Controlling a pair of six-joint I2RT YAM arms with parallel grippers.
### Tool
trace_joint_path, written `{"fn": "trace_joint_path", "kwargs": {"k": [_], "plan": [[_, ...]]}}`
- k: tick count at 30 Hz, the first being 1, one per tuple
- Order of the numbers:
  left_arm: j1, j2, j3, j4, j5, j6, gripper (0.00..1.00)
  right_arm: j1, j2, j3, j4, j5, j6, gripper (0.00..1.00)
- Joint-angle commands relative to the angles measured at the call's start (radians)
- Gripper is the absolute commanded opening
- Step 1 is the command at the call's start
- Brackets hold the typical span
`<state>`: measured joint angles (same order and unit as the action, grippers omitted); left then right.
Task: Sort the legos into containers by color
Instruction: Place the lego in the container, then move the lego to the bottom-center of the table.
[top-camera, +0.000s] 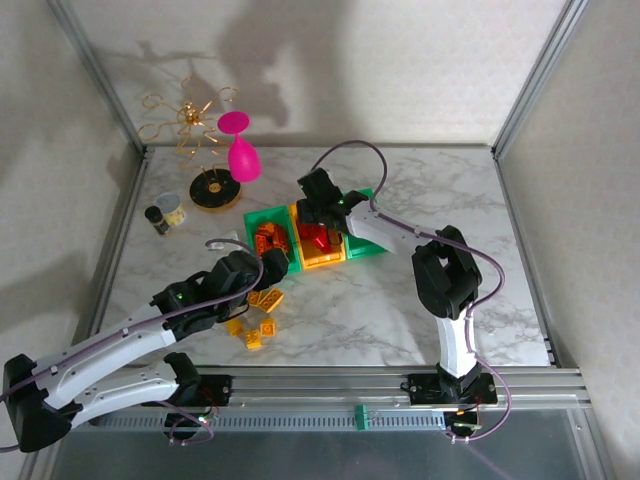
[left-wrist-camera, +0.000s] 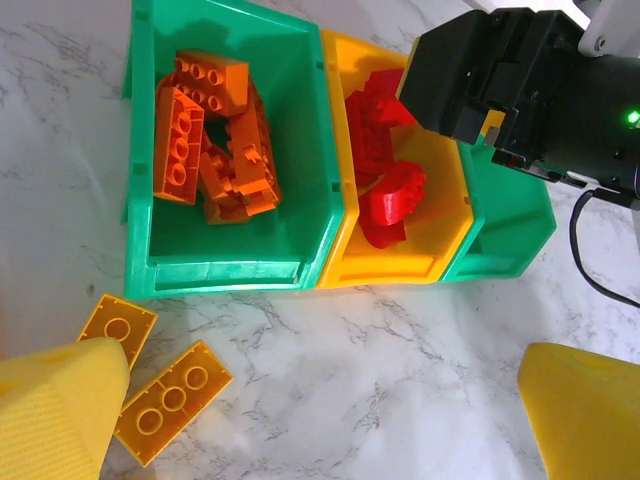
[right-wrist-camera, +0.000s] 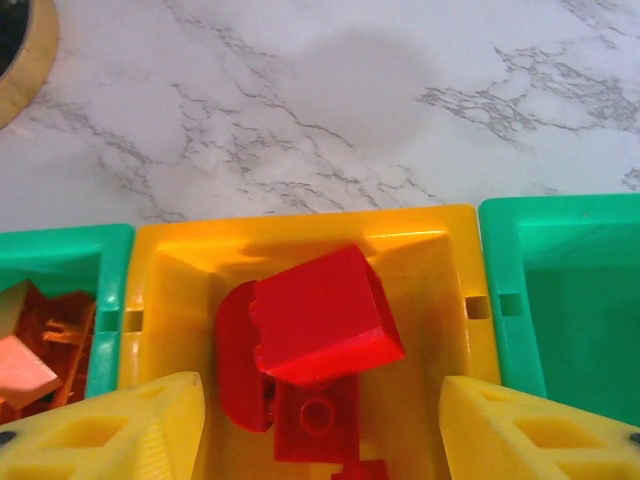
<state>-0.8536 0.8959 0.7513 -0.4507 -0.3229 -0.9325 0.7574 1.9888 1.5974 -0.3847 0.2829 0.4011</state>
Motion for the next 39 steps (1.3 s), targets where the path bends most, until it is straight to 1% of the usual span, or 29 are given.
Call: {"fn": "trace_joint_path", "kwargs": {"k": [1,4,6,9,12,17,20,24,28,33,36,39], "plan": [[0.014,-0.026,-0.015,-0.039,0.008,-0.007,1.0,0.038,-0.131,-0.06,-0.005,-0.011,-0.026,0.64],[0.014,-0.036,-0.02,-0.074,0.003,-0.024,1.0,0.096,-0.217,-0.168,-0.005,-0.002,-0.008,0.67],[0.013,-0.056,-0.032,-0.094,-0.006,-0.042,1.0,0.134,-0.273,-0.256,0.013,-0.043,0.008,0.69],[0.019,-0.098,-0.05,-0.117,-0.016,-0.064,1.0,0.204,-0.331,-0.351,0.016,-0.06,0.054,0.72],[0.028,-0.128,-0.049,-0.166,-0.04,-0.098,1.0,0.275,-0.352,-0.416,0.018,-0.069,0.118,0.75],[0.036,-0.177,-0.05,-0.229,-0.074,-0.137,1.0,0.36,-0.312,-0.469,0.069,-0.11,0.226,0.78],[0.04,-0.199,-0.055,-0.246,-0.082,-0.15,1.0,0.41,-0.263,-0.463,0.118,-0.119,0.252,0.81],[0.053,-0.203,-0.04,-0.288,-0.105,-0.173,1.0,0.448,-0.177,-0.41,0.124,-0.123,0.259,0.83],[0.061,-0.23,-0.024,-0.341,-0.15,-0.196,1.0,0.457,-0.111,-0.385,0.137,-0.127,0.264,0.87],[0.068,-0.271,-0.026,-0.356,-0.152,-0.221,1.0,0.463,-0.052,-0.354,0.183,-0.147,0.254,0.91],[0.067,-0.278,-0.026,-0.365,-0.16,-0.236,1.0,0.465,-0.015,-0.32,0.165,-0.109,0.261,0.95],[0.068,-0.283,-0.026,-0.361,-0.162,-0.241,1.0,0.465,0.014,-0.297,0.129,-0.039,0.29,0.96]]}}
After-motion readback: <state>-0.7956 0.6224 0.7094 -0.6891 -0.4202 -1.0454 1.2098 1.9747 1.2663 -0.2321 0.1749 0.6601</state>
